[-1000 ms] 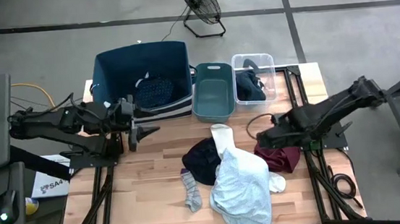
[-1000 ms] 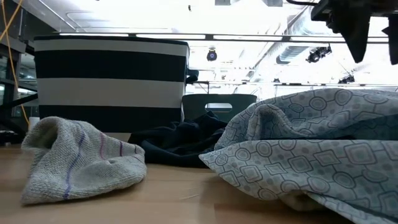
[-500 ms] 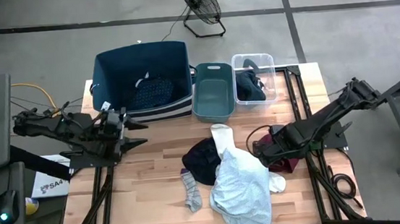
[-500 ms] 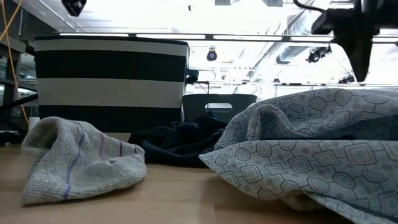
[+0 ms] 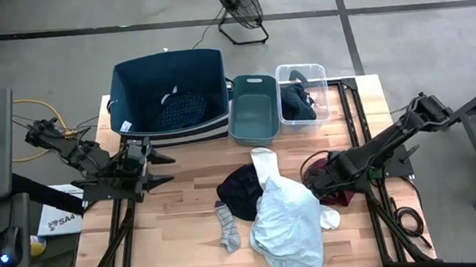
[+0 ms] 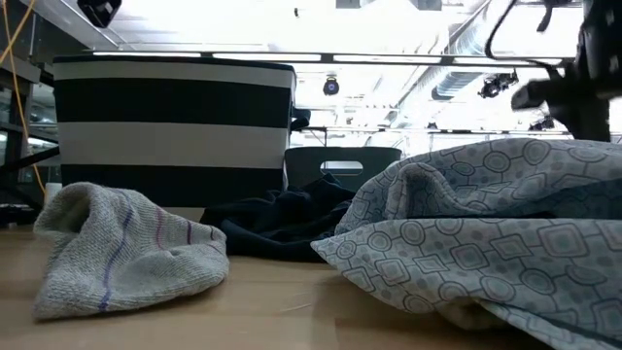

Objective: Pick & Place Cloths
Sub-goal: Put the red underwear into the transparent bin

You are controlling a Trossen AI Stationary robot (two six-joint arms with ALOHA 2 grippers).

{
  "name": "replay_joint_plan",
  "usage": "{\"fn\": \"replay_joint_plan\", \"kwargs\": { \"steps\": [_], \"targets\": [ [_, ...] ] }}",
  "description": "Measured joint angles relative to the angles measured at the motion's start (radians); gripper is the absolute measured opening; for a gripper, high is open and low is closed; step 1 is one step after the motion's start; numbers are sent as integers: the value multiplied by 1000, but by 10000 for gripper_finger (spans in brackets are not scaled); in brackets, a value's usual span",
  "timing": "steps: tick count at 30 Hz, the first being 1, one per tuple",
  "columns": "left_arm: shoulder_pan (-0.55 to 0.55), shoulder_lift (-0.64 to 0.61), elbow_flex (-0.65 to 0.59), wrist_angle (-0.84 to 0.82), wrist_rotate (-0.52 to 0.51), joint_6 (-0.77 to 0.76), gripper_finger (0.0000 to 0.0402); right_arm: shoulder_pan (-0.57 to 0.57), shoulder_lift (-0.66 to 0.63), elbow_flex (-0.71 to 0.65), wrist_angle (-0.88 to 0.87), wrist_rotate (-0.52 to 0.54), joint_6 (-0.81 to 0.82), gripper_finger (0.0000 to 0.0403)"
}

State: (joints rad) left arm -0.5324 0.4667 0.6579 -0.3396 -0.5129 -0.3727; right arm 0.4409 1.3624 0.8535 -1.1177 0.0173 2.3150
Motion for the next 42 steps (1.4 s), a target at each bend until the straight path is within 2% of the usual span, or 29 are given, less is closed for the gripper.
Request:
{"fn": "replay_joint_plan", "kwargs": {
  "steps": [13, 17, 23, 32, 36, 42],
  "targets": [
    [2, 0, 0, -2, 2, -44, 255, -5, 0, -219, 253, -45, 50, 257],
    [2, 0, 0, -3, 2, -47, 255, -5, -1, -264, 296, -84, 50, 242],
    [2, 0, 0, -3, -17, -52, 255, -5, -3, -294, 317, -107, 46, 179],
    [2, 0, 0, -8, -23, -53, 255, -5, -1, -297, 315, -111, -34, 19],
    [2, 0, 0, -8, -31, -53, 255, -4, -5, -292, 326, -83, -70, 10],
    [2, 0, 0, -8, -35, -53, 255, -4, -37, -220, 282, 105, -140, 7]
  ]
}}
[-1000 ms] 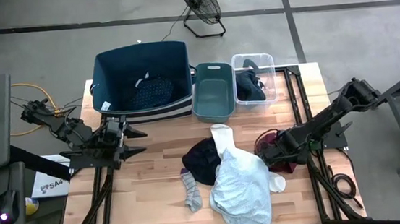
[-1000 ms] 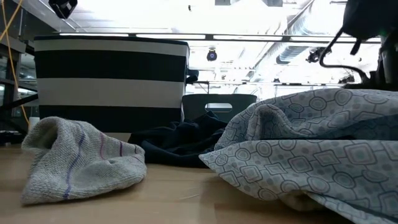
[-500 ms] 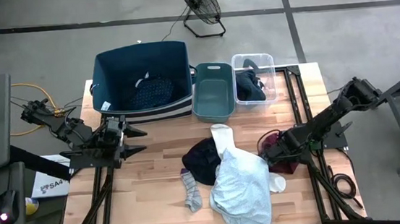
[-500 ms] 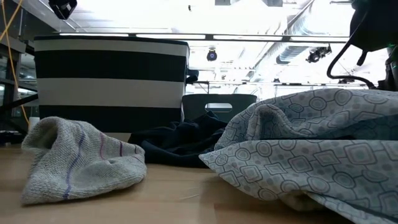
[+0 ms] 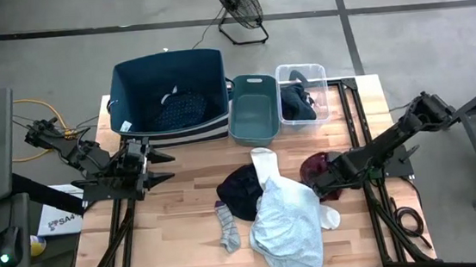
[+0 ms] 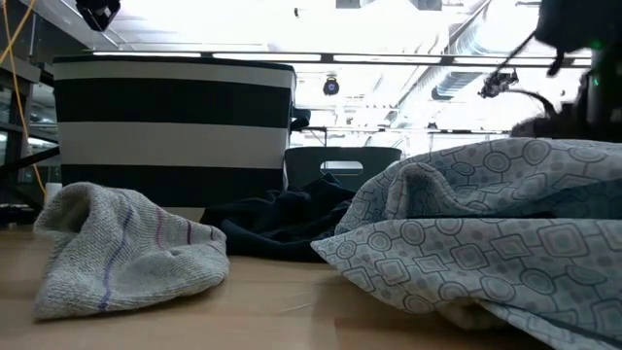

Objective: Pick & Place Cloths
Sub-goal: Put the red underwear into the transparent bin

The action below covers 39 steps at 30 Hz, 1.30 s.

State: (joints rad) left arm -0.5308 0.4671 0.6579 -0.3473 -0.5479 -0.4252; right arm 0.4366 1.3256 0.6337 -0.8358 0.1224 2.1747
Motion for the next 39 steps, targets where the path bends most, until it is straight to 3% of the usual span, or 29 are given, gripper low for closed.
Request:
{"fn": "replay_joint_plan", "kwargs": {
  "steps": [7, 19, 32, 39],
  "targets": [
    [0, 0, 0, 0, -5, 0, 255, 0, -92, 33, -25, 96, -22, 5],
    [0, 0, 0, 8, -5, -30, 255, 0, -303, 68, 83, 294, -315, 4],
    [0, 0, 0, 10, -5, -54, 255, 0, -464, 69, 547, 572, -848, 4],
    [0, 0, 0, 46, -4, -54, 255, 0, -468, 69, 911, 584, -1295, 4]
  ]
}}
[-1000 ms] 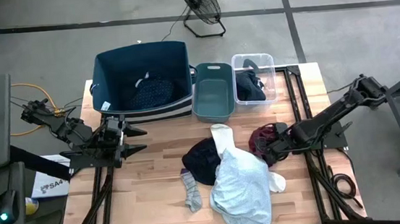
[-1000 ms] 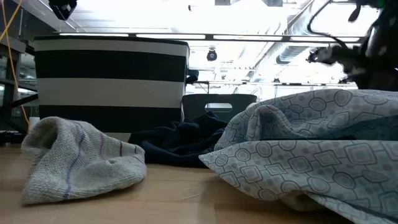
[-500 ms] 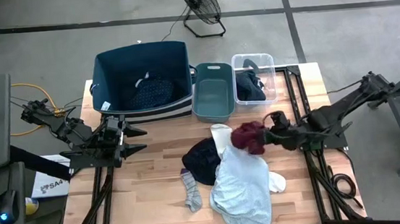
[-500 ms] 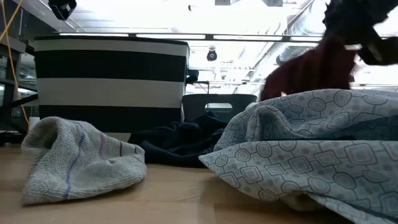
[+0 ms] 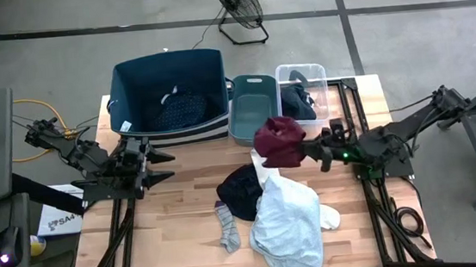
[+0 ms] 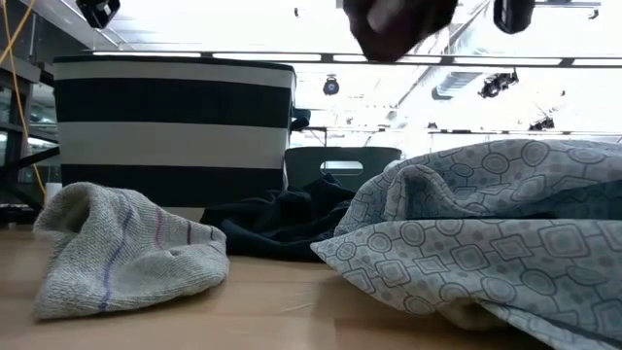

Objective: Pick & Place Cloths
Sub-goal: Put the red underwear into the transparent bin

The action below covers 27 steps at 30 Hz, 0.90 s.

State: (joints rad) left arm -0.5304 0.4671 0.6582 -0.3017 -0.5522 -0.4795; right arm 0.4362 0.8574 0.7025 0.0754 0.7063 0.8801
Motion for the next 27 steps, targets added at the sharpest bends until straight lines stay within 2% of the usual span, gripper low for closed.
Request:
{"fn": "replay_joint_plan", "kwargs": {
  "steps": [7, 15, 18, 22, 24, 27],
  "targets": [
    [0, 0, 1, 23, -17, 1, 255, 0, 0, 0, 197, -5, -302, 4],
    [0, 0, 1, 42, -53, -2, 255, -79, -32, 0, 228, -6, -478, 4],
    [0, 0, 1, 42, -53, 1, 255, -116, -56, 0, 214, 4, -543, 4],
    [0, 0, 1, 44, -89, -1, 255, -178, -98, 1, 164, 120, -606, 4],
    [0, 0, 1, 44, -114, -5, 255, -222, -117, 2, 102, 167, -623, 4],
    [0, 0, 1, 47, -152, -15, 255, -301, -147, 2, -42, 178, -624, 4]
  ]
}}
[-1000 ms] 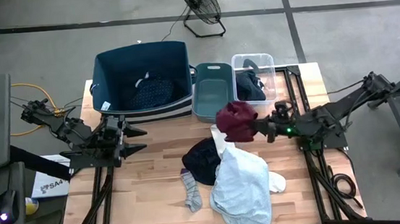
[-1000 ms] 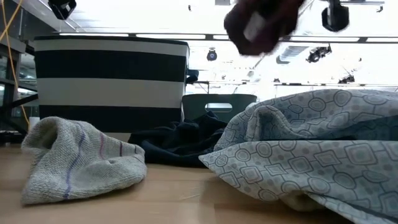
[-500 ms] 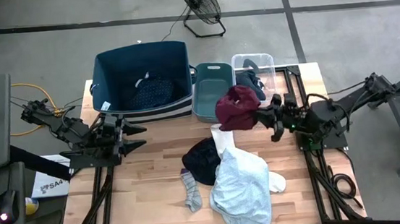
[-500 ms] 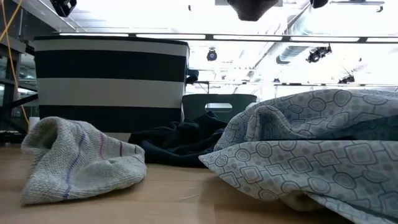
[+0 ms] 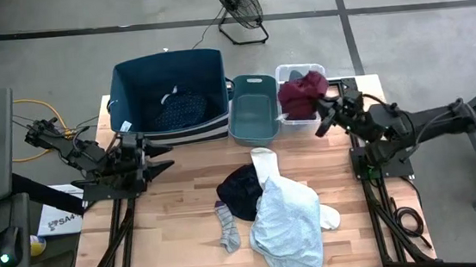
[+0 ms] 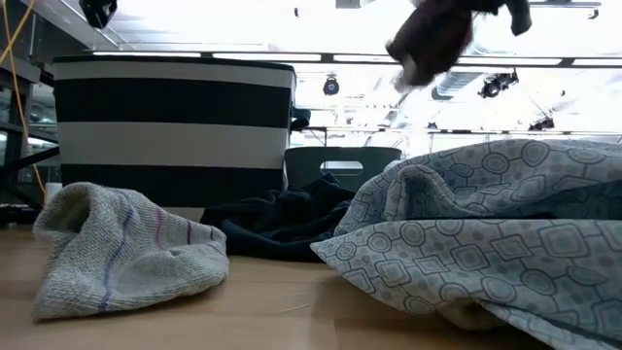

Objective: Pick & Place Cloths
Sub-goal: Put the red underwear into the transparent bin

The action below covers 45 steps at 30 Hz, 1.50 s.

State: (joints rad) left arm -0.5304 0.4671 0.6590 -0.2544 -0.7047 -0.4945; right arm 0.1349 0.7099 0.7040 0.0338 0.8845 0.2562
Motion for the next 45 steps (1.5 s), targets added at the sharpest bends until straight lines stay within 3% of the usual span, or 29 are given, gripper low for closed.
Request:
{"fn": "replay_joint_plan", "kwargs": {
  "steps": [5, 10, 16, 22, 24, 31, 38, 45],
  "targets": [
    [0, 0, 0, 12, -44, -9, 255, -162, -23, 0, -198, -98, -16, 4],
    [0, 0, 0, 26, -49, -19, 255, -370, -10, 0, -250, -325, -89, 4],
    [0, 0, 0, 26, -54, -43, 255, -624, 48, 7, -299, -684, -155, 4],
    [0, 0, 0, 26, -73, -46, 255, -828, 111, 82, -349, -1166, -251, 4],
    [0, 0, 0, 26, -73, -46, 255, -891, 124, 119, -384, -1262, -293, 4],
    [0, 0, 0, 19, -76, -54, 255, -1015, 252, 291, -619, -1257, -481, 4],
    [0, 0, 0, 19, -76, -54, 255, -1028, 464, 459, -857, -1074, -644, 4],
    [0, 0, 0, 19, -76, -57, 255, -1013, 628, 500, -893, -975, -665, 4]
  ]
}}
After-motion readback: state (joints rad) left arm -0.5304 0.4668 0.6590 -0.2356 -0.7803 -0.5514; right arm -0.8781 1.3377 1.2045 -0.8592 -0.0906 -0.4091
